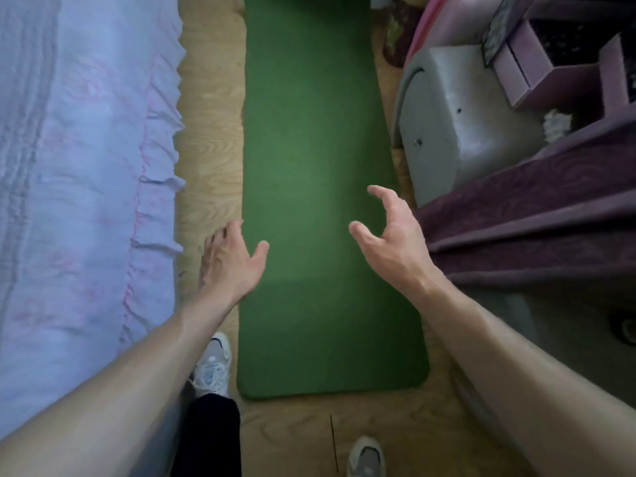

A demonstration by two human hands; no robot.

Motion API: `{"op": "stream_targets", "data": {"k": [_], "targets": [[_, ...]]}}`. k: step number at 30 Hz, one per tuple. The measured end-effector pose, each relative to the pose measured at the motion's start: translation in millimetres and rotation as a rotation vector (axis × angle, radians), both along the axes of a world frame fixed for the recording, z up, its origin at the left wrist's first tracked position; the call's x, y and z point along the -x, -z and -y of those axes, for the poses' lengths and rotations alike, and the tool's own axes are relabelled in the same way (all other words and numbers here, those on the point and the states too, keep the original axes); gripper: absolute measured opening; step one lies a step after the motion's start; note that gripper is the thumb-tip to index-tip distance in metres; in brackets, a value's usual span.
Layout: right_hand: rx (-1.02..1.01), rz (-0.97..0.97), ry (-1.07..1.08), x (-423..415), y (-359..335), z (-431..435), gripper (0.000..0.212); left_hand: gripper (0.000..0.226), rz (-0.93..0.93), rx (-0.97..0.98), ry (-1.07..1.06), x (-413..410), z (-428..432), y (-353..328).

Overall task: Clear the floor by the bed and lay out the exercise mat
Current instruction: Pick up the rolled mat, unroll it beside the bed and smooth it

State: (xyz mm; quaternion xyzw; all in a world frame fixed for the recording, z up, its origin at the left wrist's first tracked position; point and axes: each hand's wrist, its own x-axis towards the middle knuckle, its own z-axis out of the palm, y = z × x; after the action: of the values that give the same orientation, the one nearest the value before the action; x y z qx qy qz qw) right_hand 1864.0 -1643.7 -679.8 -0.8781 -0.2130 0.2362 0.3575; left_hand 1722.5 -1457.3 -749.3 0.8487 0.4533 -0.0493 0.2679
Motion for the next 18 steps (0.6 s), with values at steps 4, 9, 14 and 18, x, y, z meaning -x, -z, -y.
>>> {"op": "stream_targets", "data": {"k": [4, 9, 14, 18], "targets": [[0.061, -0.019, -0.036, 26.4, 21.4, 57.8, 0.067, 0.064, -0.035, 0.012, -0.015, 33.3, 61.2, 11.2], [0.086, -0.02, -0.061, 49.8, 47.1, 78.4, 0.074, 0.064, -0.053, -0.068, 0.08, 62.5, 75.7, 24.8], [0.102, -0.009, -0.094, 66.1, 97.6, 70.4, 0.083, 0.067, -0.055, -0.089, 0.167, 82.3, 81.3, 64.7], [0.133, 0.033, -0.13, 71.9, 171.5, 69.6, 0.087, 0.071, -0.071, -0.141, 0.248, 84.3, 82.0, 135.9]]}}
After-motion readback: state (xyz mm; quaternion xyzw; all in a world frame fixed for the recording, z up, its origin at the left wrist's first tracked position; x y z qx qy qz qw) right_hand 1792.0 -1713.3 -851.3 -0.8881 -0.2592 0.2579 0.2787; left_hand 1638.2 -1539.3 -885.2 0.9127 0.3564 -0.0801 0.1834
